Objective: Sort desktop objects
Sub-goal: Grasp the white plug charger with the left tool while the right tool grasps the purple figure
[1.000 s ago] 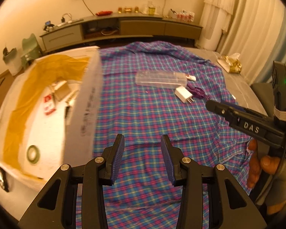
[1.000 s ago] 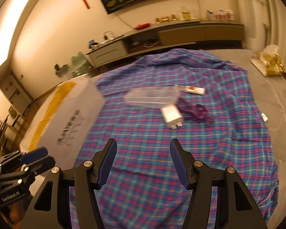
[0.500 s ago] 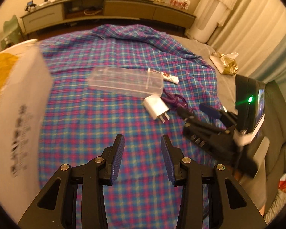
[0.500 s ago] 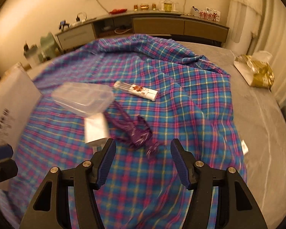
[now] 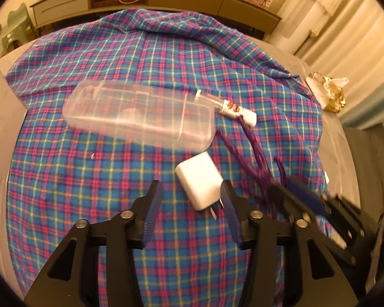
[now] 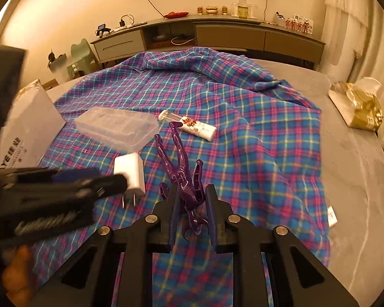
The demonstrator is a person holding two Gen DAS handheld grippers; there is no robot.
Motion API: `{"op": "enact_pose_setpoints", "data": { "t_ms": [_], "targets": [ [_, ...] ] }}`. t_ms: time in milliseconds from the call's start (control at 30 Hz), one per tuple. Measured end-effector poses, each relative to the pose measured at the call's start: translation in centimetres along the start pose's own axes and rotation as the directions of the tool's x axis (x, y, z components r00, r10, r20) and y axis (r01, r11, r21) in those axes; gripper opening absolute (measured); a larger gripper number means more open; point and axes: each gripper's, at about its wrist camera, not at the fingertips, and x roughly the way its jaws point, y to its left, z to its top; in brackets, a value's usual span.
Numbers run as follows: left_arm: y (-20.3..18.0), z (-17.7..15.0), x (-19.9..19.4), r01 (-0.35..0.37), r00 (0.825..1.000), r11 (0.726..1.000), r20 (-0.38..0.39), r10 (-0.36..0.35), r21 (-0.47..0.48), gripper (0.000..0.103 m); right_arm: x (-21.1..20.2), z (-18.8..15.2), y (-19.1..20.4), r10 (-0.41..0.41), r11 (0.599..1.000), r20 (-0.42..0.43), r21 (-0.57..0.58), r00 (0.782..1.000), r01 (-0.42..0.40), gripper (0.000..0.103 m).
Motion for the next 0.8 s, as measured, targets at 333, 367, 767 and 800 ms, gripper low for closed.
{"op": "enact_pose_setpoints", "data": {
  "t_ms": [333,367,767,800],
  "targets": [
    [-0.6,0.1,1.3,-0.117,0.993,0.989,0.024,0.115,0.087,0.039,1.9,-0.3,0.0,0.021,1.000,-0.005,0.001,1.000,-0.021,0.052],
    [-0.5,0.0,1.2,-0.134,0.991,0.986,0.027,0.132,0.100,0.032,2.2,-0.4,0.2,0.023,1.000,-0.012,-0.008,1.000,-0.023,0.052],
    [3.5,-2.4,-1.6,-0.095,0.995,0.994,0.016,0.094,0.056,0.031,0.4,-0.8,0.1,0.084,0.996,0.007,0.033,0.996,-0.084,0.016],
    [3.6,-2.7,-1.9,-0.089,0.996,0.994,0.016,0.088,0.057,0.031,0.5,-0.9,0.1,0.092,0.995,0.003,0.038,0.996,-0.092,0.016]
  ]
}}
